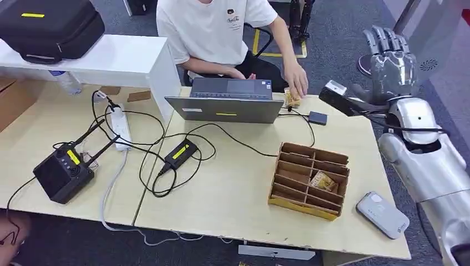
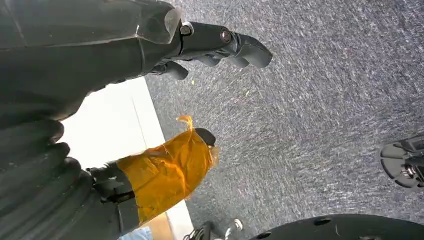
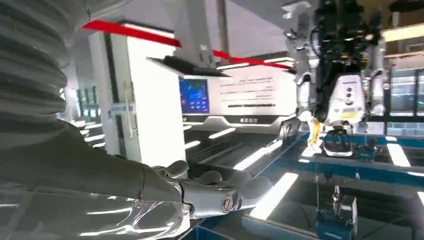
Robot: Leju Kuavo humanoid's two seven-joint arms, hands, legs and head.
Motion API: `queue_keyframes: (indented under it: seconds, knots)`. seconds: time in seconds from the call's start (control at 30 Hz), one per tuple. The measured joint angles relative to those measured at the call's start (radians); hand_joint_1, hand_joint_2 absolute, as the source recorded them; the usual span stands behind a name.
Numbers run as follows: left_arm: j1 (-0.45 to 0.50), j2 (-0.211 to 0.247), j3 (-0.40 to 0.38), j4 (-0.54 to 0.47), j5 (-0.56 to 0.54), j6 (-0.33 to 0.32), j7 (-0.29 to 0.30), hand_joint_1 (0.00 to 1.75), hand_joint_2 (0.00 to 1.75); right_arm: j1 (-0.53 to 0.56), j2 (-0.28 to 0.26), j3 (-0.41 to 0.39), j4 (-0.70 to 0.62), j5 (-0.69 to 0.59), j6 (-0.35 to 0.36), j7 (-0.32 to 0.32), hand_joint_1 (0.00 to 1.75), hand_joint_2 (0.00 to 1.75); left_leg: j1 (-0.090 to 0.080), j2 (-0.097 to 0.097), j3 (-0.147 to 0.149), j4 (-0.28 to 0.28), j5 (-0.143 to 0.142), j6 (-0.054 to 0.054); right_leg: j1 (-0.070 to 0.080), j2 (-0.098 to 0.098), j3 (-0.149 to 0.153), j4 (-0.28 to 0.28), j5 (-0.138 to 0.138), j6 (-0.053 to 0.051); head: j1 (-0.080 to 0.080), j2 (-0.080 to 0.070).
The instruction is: Pass the card to the sensor for recognition and then transmit it.
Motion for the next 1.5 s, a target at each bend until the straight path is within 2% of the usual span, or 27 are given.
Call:
queue_keyframes:
  seconds: [0.1,0.27,0.43,0.5,0.6,0.7,0.77,0.87,1.0,1.13,1.37,1.4,1.5]
  knots:
    - [0.002,0.0,0.001,0.0,0.009,0.004,0.013,0.0,1.75,0.0,-0.1,-0.011,0.042,0.025,0.028,-0.003,0.0,1.75,-0.001,-0.006,-0.002,0.001,0.0,0.0,-0.001,-0.005,0.001,-0.001,0.0,0.001,0.0,0.0]
    - [0.009,0.0,0.002,0.0,0.011,0.022,0.043,0.0,1.75,0.004,-0.302,-0.067,0.143,-0.025,0.047,-0.028,0.0,1.75,-0.002,-0.011,-0.005,0.003,-0.001,0.002,-0.002,-0.011,0.001,-0.003,-0.001,0.002,0.0,0.0]
    - [0.012,-0.004,0.011,0.0,0.039,0.013,0.074,0.0,1.75,0.109,-0.517,-0.156,0.248,-0.117,0.074,-0.021,0.0,1.75,-0.003,-0.018,-0.006,0.003,-0.003,0.007,-0.003,-0.017,0.003,-0.005,-0.004,0.006,0.0,0.0]
    - [0.012,-0.009,0.021,0.0,0.049,0.013,0.088,0.0,1.75,0.195,-0.597,-0.208,0.297,-0.168,0.071,-0.011,0.0,1.75,-0.003,-0.018,-0.006,0.004,-0.004,0.009,-0.003,-0.018,0.004,-0.006,-0.006,0.009,0.0,0.0]
    - [0.014,-0.016,0.035,0.0,0.063,0.023,0.106,0.0,1.75,0.383,-0.7,-0.316,0.374,-0.25,0.043,-0.006,0.0,1.75,-0.003,-0.022,-0.006,0.003,-0.006,0.011,-0.002,-0.022,0.007,-0.007,-0.008,0.01,0.0,0.0]
    - [0.015,-0.022,0.048,0.0,0.069,0.028,0.116,0.0,1.75,0.569,-0.757,-0.461,0.473,-0.287,0.0,-0.039,0.0,1.75,-0.004,-0.022,-0.005,0.002,-0.008,0.012,-0.004,-0.021,0.007,-0.007,-0.01,0.01,-0.001,0.0]
    - [0.015,-0.024,0.055,0.0,0.071,0.031,0.118,0.0,1.75,0.686,-0.777,-0.557,0.537,-0.285,-0.024,-0.054,0.0,1.75,-0.004,-0.021,-0.003,0.002,-0.009,0.012,-0.004,-0.02,0.007,-0.007,-0.011,0.009,-0.001,0.0]
    - [0.014,-0.03,0.06,0.0,0.075,0.034,0.119,0.0,1.75,0.818,-0.773,-0.675,0.624,-0.267,-0.061,-0.056,0.0,1.75,-0.004,-0.019,-0.002,0.001,-0.009,0.012,-0.004,-0.018,0.008,-0.006,-0.012,0.01,-0.001,0.0]
    - [0.013,-0.034,0.071,0.0,0.08,0.04,0.121,0.0,1.75,0.931,-0.721,-0.793,0.715,-0.261,-0.103,-0.058,0.0,1.75,-0.004,-0.016,0.0,0.001,-0.009,0.012,-0.003,-0.016,0.009,-0.006,-0.012,0.009,0.0,0.0]
    - [0.012,-0.041,0.08,0.0,0.091,0.052,0.129,0.0,1.75,0.974,-0.588,-0.854,0.775,-0.246,-0.133,-0.013,0.0,1.75,-0.001,-0.013,0.004,0.0,-0.011,0.009,-0.001,-0.014,0.011,-0.007,-0.012,0.009,-0.001,0.0]
    - [0.002,-0.047,0.089,0.003,0.09,0.064,0.139,0.0,1.75,0.982,-0.264,-0.908,0.831,-0.174,-0.138,0.098,0.0,1.75,-0.002,-0.006,0.009,-0.003,-0.011,0.009,-0.001,-0.006,0.013,-0.006,-0.012,0.007,0.001,0.0]
    - [0.001,-0.047,0.089,0.004,0.087,0.067,0.14,0.0,0.0,0.98,-0.225,-0.914,0.835,-0.167,-0.134,0.111,0.0,1.75,-0.001,-0.006,0.01,-0.003,-0.011,0.009,0.0,-0.006,0.013,-0.006,-0.012,0.006,-0.001,0.0]
    - [-0.001,-0.047,0.09,0.005,0.08,0.073,0.146,0.0,0.0,0.973,-0.101,-0.928,0.842,-0.141,-0.1,0.147,0.0,1.75,-0.001,-0.004,0.01,-0.004,-0.011,0.008,0.001,-0.005,0.013,-0.006,-0.012,0.003,-0.001,0.0]
